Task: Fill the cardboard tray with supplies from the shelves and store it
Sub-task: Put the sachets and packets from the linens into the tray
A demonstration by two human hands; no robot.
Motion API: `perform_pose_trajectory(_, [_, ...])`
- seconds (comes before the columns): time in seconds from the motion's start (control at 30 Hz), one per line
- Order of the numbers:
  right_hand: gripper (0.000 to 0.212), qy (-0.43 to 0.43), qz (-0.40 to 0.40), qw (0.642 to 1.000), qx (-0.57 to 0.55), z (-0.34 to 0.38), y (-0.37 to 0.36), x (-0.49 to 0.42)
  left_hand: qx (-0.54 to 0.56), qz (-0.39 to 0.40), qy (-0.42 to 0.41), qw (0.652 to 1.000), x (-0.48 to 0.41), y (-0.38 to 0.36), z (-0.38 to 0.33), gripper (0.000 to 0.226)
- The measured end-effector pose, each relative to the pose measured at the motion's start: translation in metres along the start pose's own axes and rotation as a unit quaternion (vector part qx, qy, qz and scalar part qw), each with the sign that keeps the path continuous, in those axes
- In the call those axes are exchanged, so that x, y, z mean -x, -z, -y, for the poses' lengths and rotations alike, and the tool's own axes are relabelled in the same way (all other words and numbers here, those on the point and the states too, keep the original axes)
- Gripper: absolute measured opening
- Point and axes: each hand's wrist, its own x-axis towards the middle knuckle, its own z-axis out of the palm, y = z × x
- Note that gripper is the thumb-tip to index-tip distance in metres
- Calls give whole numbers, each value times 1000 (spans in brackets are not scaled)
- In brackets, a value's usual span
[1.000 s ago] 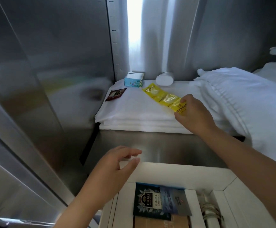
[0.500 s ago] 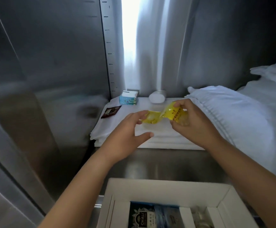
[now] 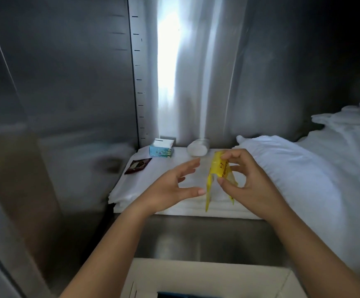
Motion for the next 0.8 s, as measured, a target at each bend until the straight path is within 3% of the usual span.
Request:
perform_pose_trajectory(0.27, [37,35,-41,993,-102,-7,-23,9,33,-1,-11,999,4,-22,0,75])
perform_pose_trajectory(0.47, [38,27,-35,987,-156,-10,-24,14,35,-59,-25,997,5,-30,-1,39])
perform_pose_trajectory(0.63, [39,26,-52,983,-175,-11,-21,14,62,-41,-20,997,6,-35,5,53])
perform_pose_trajectory(0.8, [29,38,-41,983,-174,-15,-22,14,77,-36,-6,996,6,-39,7,49])
